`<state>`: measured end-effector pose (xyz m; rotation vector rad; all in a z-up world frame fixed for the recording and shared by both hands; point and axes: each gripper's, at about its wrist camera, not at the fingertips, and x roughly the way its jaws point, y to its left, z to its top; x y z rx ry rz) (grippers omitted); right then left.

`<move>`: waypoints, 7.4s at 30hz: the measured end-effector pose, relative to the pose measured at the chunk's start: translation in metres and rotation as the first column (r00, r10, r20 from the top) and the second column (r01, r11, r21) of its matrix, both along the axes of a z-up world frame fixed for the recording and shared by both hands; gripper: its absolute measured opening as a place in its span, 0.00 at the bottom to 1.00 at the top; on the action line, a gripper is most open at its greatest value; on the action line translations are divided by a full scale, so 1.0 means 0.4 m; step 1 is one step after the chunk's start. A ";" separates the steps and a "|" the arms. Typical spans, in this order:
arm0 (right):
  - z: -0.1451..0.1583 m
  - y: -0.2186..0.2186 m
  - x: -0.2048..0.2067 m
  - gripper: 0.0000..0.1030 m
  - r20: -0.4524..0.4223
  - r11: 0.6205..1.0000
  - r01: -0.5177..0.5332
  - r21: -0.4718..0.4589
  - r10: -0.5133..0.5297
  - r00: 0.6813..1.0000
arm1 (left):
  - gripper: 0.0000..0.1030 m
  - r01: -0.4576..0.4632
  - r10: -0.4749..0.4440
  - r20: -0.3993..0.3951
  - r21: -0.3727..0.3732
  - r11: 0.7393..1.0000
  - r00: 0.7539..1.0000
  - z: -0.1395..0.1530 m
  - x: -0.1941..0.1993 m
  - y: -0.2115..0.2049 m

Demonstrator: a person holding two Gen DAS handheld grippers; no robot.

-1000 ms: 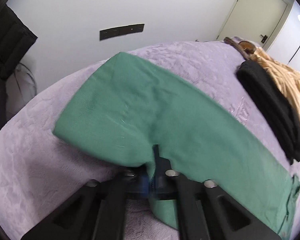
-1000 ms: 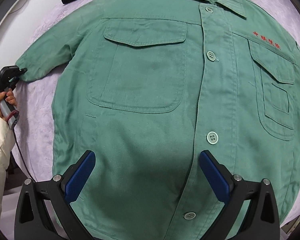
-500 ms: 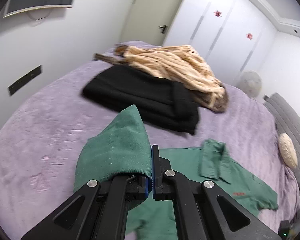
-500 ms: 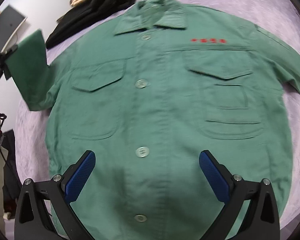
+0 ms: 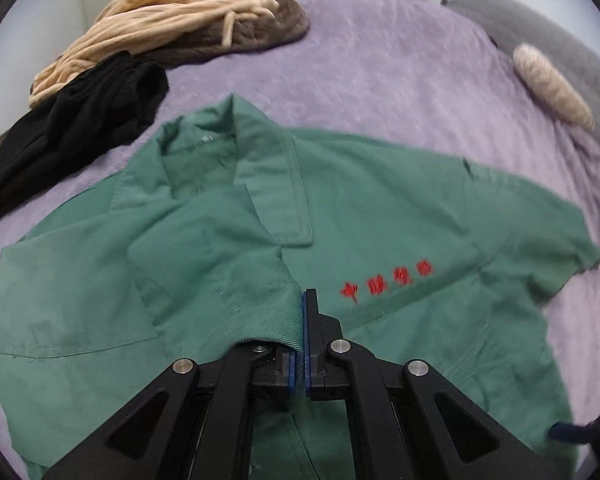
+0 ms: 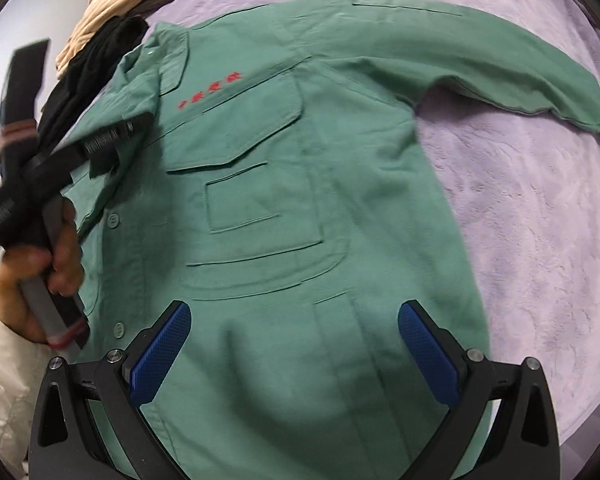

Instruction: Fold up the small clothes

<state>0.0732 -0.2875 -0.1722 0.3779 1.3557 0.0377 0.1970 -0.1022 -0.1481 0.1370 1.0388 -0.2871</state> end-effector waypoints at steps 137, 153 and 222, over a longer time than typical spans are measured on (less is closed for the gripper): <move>0.042 -0.893 0.271 0.05 0.249 0.642 0.333 0.691 -0.643 0.724 | 0.91 -0.136 0.139 -0.110 0.029 0.990 0.984 -0.023 0.061 -0.392; 0.300 -0.332 0.403 0.05 0.519 0.845 -0.133 0.518 -0.187 0.834 | 0.91 -0.125 0.124 -0.015 -0.061 0.990 0.992 0.057 -0.008 -0.240; -0.170 -0.330 0.173 0.01 0.019 0.751 0.443 0.490 -0.518 0.855 | 0.92 -0.378 0.381 -0.091 0.050 0.925 0.920 -0.071 -0.009 0.296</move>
